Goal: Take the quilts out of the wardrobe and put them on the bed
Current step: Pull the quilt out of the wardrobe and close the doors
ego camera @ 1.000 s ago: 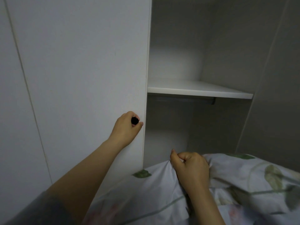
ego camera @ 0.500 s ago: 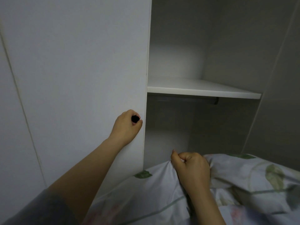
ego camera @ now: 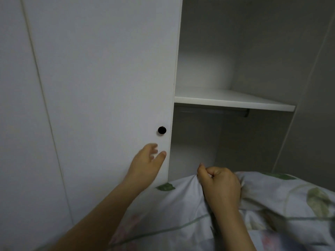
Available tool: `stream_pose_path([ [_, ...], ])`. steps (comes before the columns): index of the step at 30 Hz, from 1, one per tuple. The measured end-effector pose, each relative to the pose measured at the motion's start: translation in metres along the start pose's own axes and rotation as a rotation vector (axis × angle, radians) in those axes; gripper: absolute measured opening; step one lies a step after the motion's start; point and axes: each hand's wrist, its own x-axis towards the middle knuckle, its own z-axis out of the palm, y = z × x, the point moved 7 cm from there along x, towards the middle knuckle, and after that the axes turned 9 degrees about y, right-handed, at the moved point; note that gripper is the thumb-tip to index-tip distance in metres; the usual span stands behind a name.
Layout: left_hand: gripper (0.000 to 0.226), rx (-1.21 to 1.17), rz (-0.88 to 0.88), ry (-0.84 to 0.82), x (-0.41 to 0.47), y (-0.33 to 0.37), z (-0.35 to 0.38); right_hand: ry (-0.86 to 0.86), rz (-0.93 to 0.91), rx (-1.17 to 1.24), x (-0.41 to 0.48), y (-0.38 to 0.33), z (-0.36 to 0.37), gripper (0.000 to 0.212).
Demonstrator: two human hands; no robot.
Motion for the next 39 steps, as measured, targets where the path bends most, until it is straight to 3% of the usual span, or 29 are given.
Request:
stream_pose_path([
  [7,0.020,0.149,0.071,0.117,-0.077,-0.028,-0.026,0.030,0.089,0.034,-0.029,-0.025,-0.007,0.058],
  [10,0.035,0.228,0.225,0.211,-0.095,-0.030,-0.034,0.057,0.143,0.073,-0.043,-0.033,-0.016,0.058],
  [13,0.052,0.285,0.269,0.226,-0.104,-0.035,-0.036,0.071,0.206,0.087,-0.060,-0.035,-0.025,0.060],
  [18,0.054,0.135,0.154,0.227,-0.124,-0.041,-0.030,0.037,0.214,0.026,-0.081,-0.027,-0.043,0.060],
  [25,0.044,-0.041,0.154,0.199,-0.150,0.000,-0.005,-0.217,0.238,-0.051,-0.079,0.018,-0.092,0.053],
  [28,0.049,-0.053,0.196,0.145,-0.157,0.025,0.017,-0.129,0.275,0.042,-0.068,0.038,-0.132,0.051],
  [32,0.048,-0.054,0.222,0.123,-0.164,0.049,0.041,0.142,0.269,0.153,-0.059,0.055,-0.197,0.039],
  [39,0.049,-0.076,0.286,0.028,-0.182,0.088,0.090,0.506,0.199,0.087,-0.061,0.071,-0.298,0.017],
])
